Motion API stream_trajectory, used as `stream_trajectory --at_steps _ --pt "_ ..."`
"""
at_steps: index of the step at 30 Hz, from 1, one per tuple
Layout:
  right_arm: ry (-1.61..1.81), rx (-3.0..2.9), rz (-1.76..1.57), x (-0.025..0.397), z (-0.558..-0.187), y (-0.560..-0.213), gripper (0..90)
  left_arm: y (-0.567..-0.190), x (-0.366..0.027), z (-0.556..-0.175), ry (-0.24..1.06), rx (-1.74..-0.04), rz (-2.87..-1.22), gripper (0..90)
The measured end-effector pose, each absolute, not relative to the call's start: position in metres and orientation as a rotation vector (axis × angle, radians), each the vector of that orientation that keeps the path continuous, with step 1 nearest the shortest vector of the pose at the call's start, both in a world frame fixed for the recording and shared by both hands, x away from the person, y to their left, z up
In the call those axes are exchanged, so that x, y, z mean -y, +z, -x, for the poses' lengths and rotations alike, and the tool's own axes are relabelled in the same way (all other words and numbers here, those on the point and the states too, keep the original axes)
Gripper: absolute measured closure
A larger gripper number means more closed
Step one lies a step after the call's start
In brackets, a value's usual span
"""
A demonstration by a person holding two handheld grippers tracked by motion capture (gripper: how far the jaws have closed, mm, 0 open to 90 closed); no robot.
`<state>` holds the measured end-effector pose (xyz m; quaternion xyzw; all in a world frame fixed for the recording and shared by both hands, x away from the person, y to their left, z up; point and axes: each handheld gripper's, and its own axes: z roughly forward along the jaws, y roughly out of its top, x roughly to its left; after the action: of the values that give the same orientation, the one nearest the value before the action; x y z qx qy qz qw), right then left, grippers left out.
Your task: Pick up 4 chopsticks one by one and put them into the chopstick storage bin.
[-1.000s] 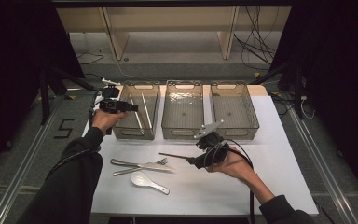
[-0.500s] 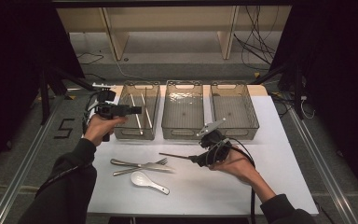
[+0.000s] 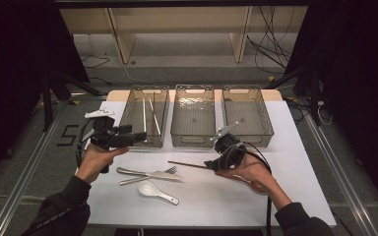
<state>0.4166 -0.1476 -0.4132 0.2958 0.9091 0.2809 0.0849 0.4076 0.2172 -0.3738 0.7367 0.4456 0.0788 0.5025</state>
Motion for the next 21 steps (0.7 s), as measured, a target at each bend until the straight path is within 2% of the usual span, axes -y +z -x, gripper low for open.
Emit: stream_trajectory --at_steps 10,21 --pt "0.762 -2.747 -0.872 0.146 -0.426 -0.421 38.3 -0.389 -0.208 -0.382 0.21 -1.01 -1.795 16.3" --pt "0.635 -2.808 -0.81 0.141 -0.437 -0.434 50.3 -0.4 -0.21 -0.363 0.234 -1.0 -1.789 15.5"
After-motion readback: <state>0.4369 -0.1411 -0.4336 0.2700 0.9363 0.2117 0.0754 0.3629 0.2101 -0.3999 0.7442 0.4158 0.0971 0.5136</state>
